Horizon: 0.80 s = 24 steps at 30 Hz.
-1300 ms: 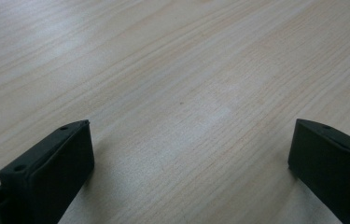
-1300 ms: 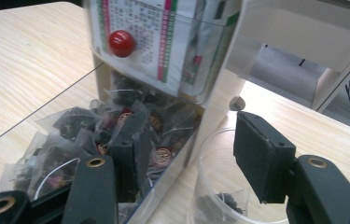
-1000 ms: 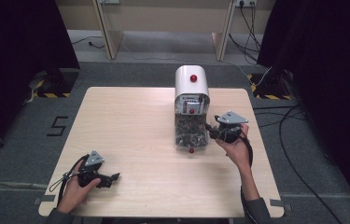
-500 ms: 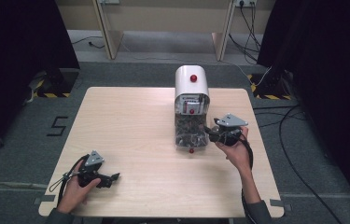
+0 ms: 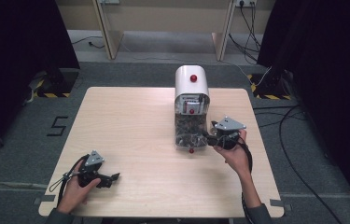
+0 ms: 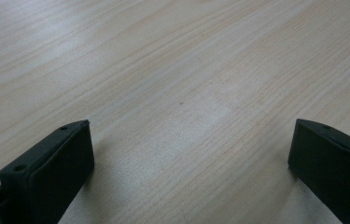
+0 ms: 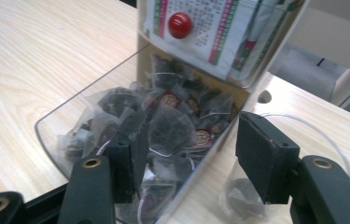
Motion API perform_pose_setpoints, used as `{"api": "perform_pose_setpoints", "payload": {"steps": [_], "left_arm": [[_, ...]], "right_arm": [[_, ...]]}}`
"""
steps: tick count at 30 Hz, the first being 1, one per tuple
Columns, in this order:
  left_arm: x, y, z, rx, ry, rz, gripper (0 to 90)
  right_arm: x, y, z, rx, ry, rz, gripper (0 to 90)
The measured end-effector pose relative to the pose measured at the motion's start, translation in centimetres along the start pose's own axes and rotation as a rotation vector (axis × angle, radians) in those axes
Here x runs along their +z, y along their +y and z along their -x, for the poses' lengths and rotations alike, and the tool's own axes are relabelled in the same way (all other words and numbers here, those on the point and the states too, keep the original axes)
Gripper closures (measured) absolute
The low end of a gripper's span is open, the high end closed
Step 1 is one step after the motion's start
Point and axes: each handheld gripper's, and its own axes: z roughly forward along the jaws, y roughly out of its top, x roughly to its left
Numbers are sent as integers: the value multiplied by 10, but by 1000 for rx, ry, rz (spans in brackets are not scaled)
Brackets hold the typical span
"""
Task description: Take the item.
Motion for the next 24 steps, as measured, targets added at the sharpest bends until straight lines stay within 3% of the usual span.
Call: {"api": "perform_pose_setpoints", "payload": {"steps": [8,18,24], "left_arm": [[0,0,0,0,0,0,0],[0,0,0,0,0,0,0],[0,0,0,0,0,0,0]], "right_arm": [[-2,0,-11,14,60,10,442],[-6,-1,-21,-19,77,5,437],[-7,-5,-24,-9,87,-2,435]]}}
